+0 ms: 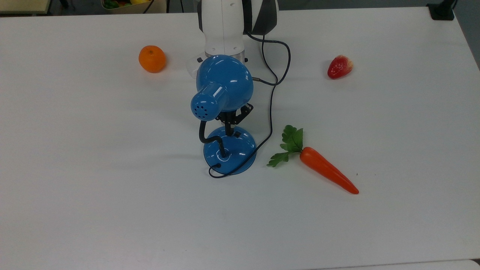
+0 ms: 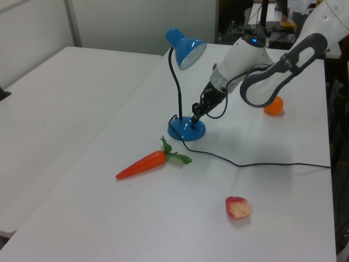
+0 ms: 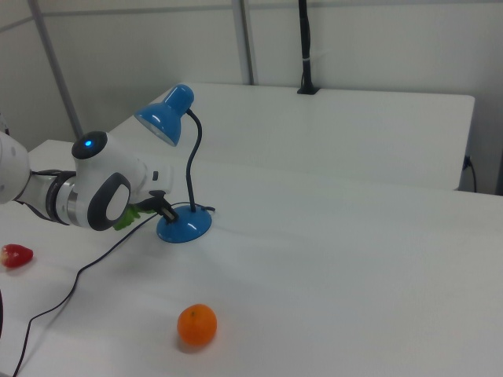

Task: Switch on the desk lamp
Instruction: 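Lower the gripper onto the switch on the lamp base and press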

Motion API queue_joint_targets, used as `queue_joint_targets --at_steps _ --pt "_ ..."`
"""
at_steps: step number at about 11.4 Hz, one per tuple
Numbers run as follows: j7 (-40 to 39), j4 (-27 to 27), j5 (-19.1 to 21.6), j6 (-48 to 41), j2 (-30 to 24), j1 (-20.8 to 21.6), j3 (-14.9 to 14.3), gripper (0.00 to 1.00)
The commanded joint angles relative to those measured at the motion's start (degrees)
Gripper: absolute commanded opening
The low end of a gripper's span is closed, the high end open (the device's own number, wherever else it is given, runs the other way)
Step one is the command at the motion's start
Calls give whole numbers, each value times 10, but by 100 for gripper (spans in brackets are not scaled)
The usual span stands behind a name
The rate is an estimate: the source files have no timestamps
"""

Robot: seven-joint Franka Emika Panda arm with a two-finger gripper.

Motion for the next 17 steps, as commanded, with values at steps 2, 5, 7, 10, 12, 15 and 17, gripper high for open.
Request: queue_joint_targets --at_steps 2,5,7,10,12,15,17 --pt "13 -5 -1 12 -4 16 -6 0" --pt "18 -6 -1 12 -4 24 -9 0" --pt "20 -5 -1 12 -4 24 -9 1" --pt "24 -3 -1 12 -4 23 -9 1" --pt "24 -2 -1 12 -1 23 -9 1" --pt "25 1 -1 12 5 23 -9 1" --pt "25 14 -1 13 24 23 -9 1"
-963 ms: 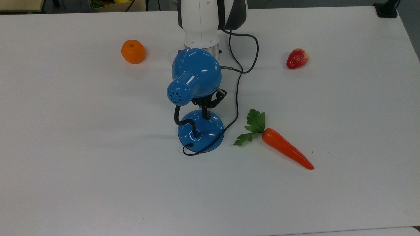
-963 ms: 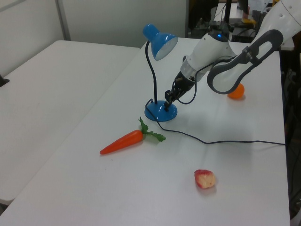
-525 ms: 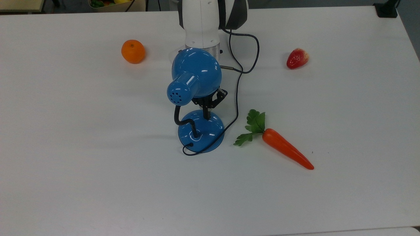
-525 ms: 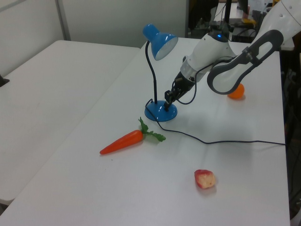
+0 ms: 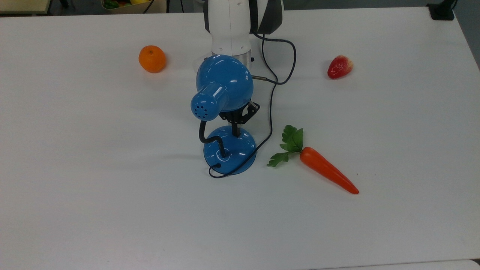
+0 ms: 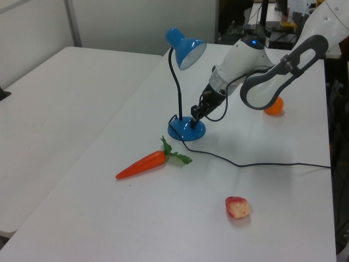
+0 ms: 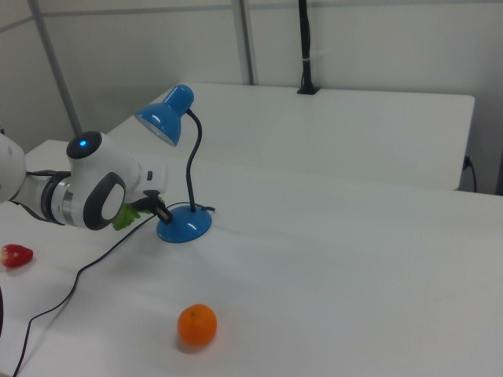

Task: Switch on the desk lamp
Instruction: 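Lower the gripper onto the switch on the lamp base and press, then lift the gripper up off the lamp base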

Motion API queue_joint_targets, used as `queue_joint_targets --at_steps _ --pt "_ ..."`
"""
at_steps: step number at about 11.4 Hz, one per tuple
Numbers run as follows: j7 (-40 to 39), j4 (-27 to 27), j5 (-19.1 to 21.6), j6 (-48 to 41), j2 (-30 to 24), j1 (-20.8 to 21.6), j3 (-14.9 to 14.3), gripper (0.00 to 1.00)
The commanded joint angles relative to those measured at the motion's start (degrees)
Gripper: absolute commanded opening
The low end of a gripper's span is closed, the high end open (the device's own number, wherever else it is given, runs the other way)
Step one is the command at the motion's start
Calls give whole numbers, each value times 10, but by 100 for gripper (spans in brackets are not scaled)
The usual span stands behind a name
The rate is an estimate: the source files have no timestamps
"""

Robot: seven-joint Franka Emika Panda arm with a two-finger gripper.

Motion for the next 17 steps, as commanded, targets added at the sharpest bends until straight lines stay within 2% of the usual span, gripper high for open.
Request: queue_joint_targets --at_steps 1,10,15,17 --pt "14 18 0 13 27 9 -8 1" --pt "13 18 -1 12 23 9 -10 1" --pt "9 -6 -1 4 -22 4 -9 1" --pt "10 -16 -1 -24 -42 3 -9 1"
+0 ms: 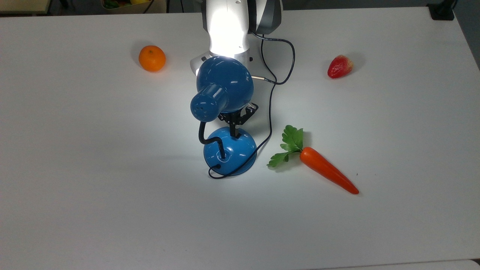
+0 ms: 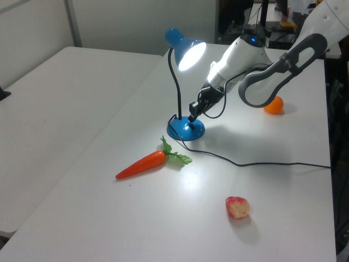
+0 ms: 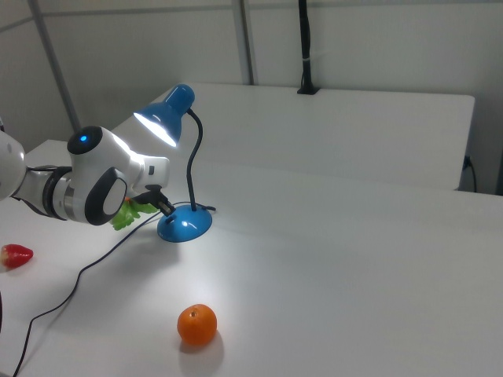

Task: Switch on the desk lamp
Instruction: 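Lift the gripper up off the lamp base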

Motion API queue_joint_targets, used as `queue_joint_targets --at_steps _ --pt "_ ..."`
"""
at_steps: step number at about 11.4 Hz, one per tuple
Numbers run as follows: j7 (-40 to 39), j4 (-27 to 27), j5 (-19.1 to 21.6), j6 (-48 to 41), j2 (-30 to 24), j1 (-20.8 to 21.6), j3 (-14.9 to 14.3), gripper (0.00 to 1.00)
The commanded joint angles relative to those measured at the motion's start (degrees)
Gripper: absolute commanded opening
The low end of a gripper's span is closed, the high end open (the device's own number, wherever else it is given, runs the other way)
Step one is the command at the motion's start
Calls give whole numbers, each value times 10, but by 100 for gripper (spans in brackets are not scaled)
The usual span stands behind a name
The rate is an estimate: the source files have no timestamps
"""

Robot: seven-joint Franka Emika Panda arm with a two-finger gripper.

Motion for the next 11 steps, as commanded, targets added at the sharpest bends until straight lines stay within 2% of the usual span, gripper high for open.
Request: queue_joint_targets --at_steps 1,5,9,11 --pt "9 -31 -1 -28 -46 3 -4 1" --pt "6 -66 -1 -35 -88 2 -4 1" --pt "-25 -61 0 -207 -172 -30 -3 1" --pt "-39 -57 2 -254 -191 -34 -4 2"
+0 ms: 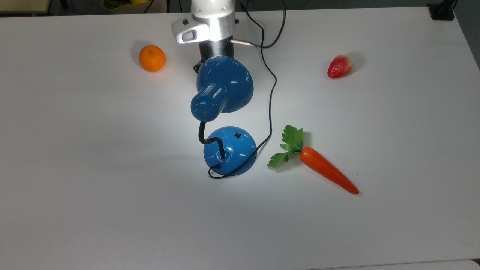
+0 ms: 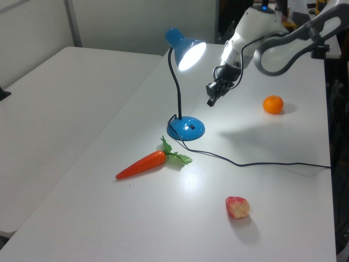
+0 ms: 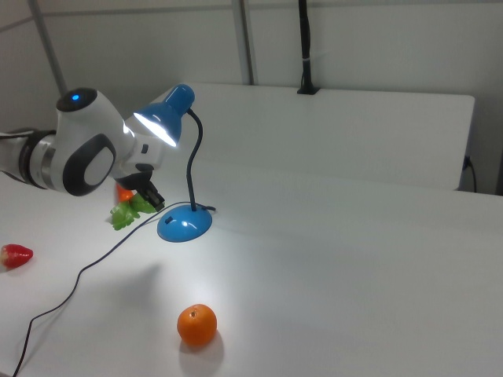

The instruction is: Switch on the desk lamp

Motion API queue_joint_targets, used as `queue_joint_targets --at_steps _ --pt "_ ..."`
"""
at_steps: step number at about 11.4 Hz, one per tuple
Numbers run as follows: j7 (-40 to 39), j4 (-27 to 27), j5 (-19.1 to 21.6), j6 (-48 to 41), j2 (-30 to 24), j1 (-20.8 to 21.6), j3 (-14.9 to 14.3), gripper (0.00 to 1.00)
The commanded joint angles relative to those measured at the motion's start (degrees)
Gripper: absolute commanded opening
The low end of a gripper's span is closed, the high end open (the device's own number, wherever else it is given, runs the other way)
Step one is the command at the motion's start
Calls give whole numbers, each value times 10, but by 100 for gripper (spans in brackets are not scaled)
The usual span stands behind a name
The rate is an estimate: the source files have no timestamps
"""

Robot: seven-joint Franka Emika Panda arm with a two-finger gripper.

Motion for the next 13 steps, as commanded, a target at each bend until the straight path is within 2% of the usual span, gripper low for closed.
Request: queue_joint_targets --at_steps 1,5,7,10,11,12,13 --pt "-27 -4 2 -84 -44 -7 -2 3" --pt "-134 96 13 -320 -42 -40 -3 6" --pt "-174 126 34 -378 -45 -57 -3 7" --pt "-219 142 34 -416 -59 -83 -4 11" --pt "-239 142 34 -422 -65 -93 -4 16" --pt "-259 144 32 -437 -68 -99 -4 32" --pt "-275 158 29 -451 -69 -107 -4 61"
